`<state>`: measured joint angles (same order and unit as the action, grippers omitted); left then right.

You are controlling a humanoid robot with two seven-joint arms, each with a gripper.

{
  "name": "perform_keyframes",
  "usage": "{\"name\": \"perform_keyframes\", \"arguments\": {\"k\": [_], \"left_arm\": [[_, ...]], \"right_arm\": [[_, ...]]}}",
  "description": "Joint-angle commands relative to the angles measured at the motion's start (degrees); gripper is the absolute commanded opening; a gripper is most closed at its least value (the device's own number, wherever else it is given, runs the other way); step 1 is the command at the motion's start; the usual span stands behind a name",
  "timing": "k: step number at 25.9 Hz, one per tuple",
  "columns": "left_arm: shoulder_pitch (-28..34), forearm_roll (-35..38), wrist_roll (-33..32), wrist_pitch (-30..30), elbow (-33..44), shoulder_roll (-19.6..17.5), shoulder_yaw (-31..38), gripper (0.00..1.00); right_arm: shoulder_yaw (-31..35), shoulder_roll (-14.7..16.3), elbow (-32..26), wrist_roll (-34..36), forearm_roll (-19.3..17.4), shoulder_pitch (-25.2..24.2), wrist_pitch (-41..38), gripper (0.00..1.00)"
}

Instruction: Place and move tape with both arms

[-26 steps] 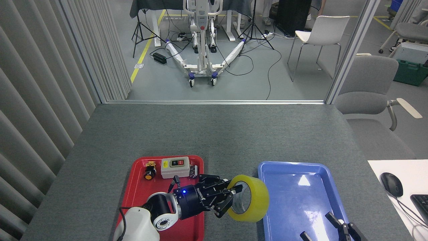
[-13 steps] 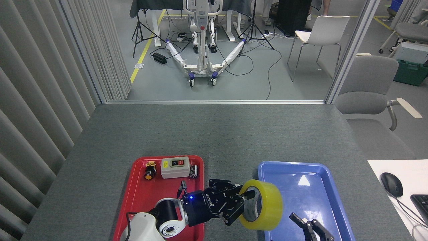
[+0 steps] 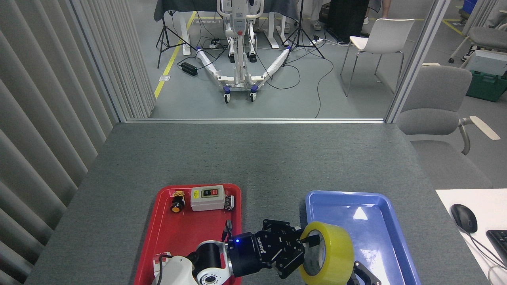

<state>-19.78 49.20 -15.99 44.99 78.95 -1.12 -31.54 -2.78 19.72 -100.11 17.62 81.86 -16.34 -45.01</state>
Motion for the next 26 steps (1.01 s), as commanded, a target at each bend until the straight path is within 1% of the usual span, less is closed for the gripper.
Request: {"name": "perform_keyframes", "arguments": {"k": [1, 3, 6, 9, 14, 17, 21, 26], "left_arm": [[0.88, -0.25, 0.17, 0.01, 0.33, 0.15, -1.6, 0.0], [1.32, -0.25, 0.17, 0.01, 1.03, 0.24, -1.95, 0.0], [2.2, -0.25, 0.17, 0.01, 1.64, 0.24, -2.65, 0.0], [2.29, -0.25, 0.17, 0.01, 1.47, 0.94, -3.71, 0.0], [2.29, -0.25, 0.17, 0.01, 1.38, 1.03, -3.79, 0.0], [2.29, -0.25, 0.17, 0.01, 1.2, 1.03, -3.79, 0.0], [2.29, -0.25, 0.17, 0.01, 0.76, 1.03, -3.53, 0.0], [2.29, -0.25, 0.08, 0.01, -0.38, 1.03, -3.09, 0.0]], "right_arm": [[-0.12, -0.21, -2.72, -0.05, 0.05, -0.63, 0.01, 0.98], [0.05, -0.47, -2.73, -0.05, 0.14, -1.24, 0.01, 0.97], [1.28, 0.05, -2.72, 0.04, 0.14, -2.74, 0.01, 0.97], [1.99, -0.12, -2.72, 0.04, 0.14, -2.91, 0.01, 0.97], [1.9, -0.56, -2.81, 0.13, 0.14, -3.09, 0.01, 0.97], [2.86, -0.39, -2.9, 0.31, 0.14, -4.67, 0.01, 0.97], [4.27, -0.65, -2.99, 1.01, 0.05, -6.34, 0.01, 0.97], [5.68, -0.65, -2.99, 3.29, -0.74, -6.6, 0.01, 0.97]]}}
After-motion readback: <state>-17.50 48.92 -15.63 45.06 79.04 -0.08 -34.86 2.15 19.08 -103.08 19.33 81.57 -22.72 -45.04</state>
